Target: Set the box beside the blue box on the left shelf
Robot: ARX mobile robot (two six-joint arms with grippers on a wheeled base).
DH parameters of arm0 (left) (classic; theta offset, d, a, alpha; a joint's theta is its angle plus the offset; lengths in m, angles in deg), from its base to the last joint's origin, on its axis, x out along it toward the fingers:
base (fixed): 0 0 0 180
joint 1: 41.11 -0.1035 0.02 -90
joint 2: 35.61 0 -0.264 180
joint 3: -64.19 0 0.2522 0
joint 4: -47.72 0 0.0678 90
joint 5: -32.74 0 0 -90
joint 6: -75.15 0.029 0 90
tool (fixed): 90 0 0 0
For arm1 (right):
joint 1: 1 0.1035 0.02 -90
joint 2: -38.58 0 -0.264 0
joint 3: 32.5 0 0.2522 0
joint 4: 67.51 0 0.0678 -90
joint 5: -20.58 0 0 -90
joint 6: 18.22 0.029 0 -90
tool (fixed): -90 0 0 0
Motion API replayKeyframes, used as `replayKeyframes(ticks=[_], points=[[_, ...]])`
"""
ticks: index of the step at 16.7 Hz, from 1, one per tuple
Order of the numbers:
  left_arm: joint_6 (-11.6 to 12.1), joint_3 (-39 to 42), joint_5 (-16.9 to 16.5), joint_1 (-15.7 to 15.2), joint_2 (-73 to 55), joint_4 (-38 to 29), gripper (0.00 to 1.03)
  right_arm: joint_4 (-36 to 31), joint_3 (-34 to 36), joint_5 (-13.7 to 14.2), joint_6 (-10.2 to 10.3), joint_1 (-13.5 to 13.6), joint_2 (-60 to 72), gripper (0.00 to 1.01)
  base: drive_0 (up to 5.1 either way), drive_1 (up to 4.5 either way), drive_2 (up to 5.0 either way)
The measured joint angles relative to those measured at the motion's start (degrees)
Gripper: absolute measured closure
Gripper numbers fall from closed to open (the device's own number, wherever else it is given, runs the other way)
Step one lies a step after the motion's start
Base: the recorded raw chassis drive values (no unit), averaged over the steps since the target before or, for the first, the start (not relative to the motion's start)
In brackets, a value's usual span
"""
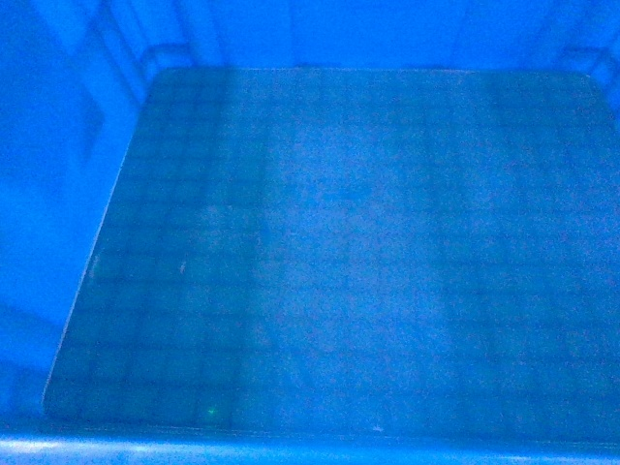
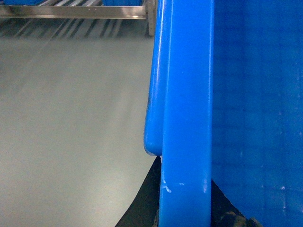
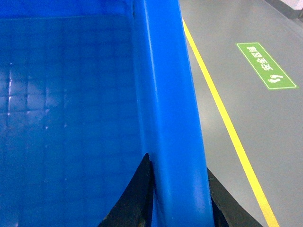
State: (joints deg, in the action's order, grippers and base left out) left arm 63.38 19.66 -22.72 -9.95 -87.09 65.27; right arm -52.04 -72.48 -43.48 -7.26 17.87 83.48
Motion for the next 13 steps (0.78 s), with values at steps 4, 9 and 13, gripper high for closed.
replayKeyframes(ticks=[4,9,13], points=[[0.11,0.0,0.07,0.0,0.0,0.0,0.94,0.13,0.0,0.0,0.0,0.0,0.0,0.84,-0.1,4.14,-4.3],[0.04,0.0,0.07,0.02,0.0,0.02,0.94,-0.02,0.0,0.0,-0.02,0.0,-0.02,0.84,0.0,4.21,-4.3],[0.07,0.0,0.07,0.02,-0.02,-0.07,0.94,-0.02,0.0,0.0,-0.02,0.0,0.0,0.84,0.1,4.32,-4.2]])
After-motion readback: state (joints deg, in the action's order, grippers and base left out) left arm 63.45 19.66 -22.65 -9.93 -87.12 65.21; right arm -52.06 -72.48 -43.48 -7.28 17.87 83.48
